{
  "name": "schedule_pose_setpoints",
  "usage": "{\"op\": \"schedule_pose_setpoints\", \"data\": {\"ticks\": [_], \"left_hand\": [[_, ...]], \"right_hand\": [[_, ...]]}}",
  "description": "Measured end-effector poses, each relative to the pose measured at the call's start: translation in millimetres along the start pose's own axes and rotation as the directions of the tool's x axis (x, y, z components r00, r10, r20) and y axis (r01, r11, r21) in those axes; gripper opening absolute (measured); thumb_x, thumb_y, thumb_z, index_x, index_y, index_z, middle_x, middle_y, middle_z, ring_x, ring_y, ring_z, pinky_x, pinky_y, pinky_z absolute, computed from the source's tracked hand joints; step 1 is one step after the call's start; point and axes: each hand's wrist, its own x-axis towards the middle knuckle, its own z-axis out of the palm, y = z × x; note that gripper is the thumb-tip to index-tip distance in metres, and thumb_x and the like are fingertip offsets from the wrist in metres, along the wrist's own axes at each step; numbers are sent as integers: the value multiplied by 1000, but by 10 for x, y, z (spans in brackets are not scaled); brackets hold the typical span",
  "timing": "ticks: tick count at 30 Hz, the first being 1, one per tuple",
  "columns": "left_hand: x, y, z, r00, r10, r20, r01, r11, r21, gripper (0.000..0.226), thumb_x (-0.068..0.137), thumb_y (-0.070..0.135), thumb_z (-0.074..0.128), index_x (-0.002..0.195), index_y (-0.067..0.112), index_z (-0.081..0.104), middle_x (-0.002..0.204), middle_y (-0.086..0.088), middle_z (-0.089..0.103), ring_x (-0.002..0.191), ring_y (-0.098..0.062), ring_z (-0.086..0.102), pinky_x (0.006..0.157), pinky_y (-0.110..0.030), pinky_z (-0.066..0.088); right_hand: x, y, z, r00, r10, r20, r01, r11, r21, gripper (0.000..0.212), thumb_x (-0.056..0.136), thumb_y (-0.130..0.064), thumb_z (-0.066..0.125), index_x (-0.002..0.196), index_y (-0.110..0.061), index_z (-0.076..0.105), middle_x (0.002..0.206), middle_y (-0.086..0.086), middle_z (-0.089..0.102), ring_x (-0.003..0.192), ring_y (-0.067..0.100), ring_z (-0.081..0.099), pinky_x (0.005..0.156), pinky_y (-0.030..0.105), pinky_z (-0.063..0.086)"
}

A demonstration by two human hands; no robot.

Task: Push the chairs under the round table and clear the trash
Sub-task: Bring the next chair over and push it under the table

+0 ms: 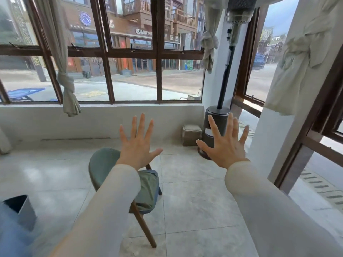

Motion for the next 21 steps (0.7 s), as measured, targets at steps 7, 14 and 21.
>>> {"op": "schedule_pose_setpoints", "data": {"ticks": [7, 14, 21], "left_hand": [[1726, 305, 503, 997, -72, 5, 72, 997, -25, 101, 90, 81, 24, 157, 23, -26, 160, -8, -41, 150, -35, -32, 118, -69, -7], [3034, 259, 1183, 992, -109, 60, 107, 994, 35, 101, 91, 80, 24, 157, 23, -27, 159, -8, -43, 149, -36, -34, 118, -71, -5], [4572, -138, 1880, 991, -119, 52, 118, 993, 21, 100, 91, 80, 27, 157, 26, -25, 159, -3, -44, 148, -31, -36, 117, -69, -11]], "right_hand": [[1668, 609, 806, 1000, -6, 22, 6, 1000, -7, 89, 81, -90, 9, 151, -46, -25, 165, 18, -19, 152, 39, -14, 117, 67, -8], [2934, 671, 1806, 996, -41, 82, 38, 998, 41, 89, 81, -90, 12, 149, -48, -28, 164, 17, -22, 152, 38, -15, 117, 66, -11], [4436, 449, 2897, 992, -47, 121, 41, 998, 53, 89, 82, -90, 12, 148, -47, -31, 163, 22, -21, 152, 40, -17, 116, 67, -10]]}}
